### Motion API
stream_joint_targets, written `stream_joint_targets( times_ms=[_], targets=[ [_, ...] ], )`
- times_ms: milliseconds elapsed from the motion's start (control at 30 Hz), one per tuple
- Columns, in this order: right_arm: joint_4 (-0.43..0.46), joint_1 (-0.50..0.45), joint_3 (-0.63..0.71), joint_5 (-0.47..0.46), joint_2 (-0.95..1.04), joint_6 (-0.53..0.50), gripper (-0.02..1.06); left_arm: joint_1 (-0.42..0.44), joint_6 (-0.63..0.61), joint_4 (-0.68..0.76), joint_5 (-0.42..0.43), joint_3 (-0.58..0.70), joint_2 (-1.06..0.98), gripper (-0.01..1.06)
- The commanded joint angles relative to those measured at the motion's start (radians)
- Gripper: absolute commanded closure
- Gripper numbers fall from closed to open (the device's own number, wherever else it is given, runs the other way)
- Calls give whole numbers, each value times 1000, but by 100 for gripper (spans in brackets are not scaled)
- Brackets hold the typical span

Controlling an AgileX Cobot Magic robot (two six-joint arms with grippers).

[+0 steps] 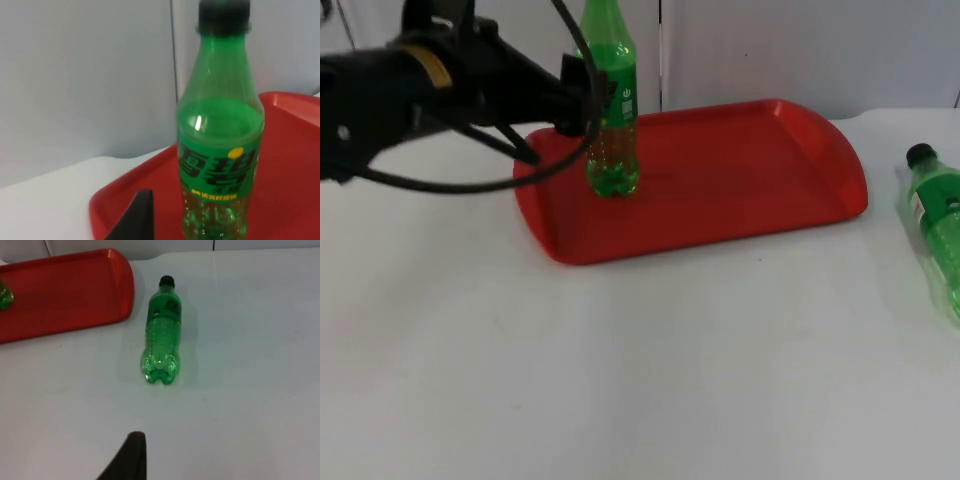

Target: Place the bottle upright on the tray.

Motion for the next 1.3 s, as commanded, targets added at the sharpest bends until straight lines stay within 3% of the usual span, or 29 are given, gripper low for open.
stream_joint_targets(
  times_ms=[0, 700, 967, 1267],
  targets=[
    [4, -8, 0, -7, -4, -4, -1, -2, -1, -2, 90, 5, -71, 0],
    [4, -8, 0, -7, -4, -4, -1, -2, -1, -2, 678, 5, -540, 0],
    [4, -8, 0, -7, -4, -4, -1, -2, -5, -38, 840, -7, -645, 0],
    [4, -8, 0, -7, -4, -4, -1, -2, -5, -60, 962, -13, -749, 0]
  ],
)
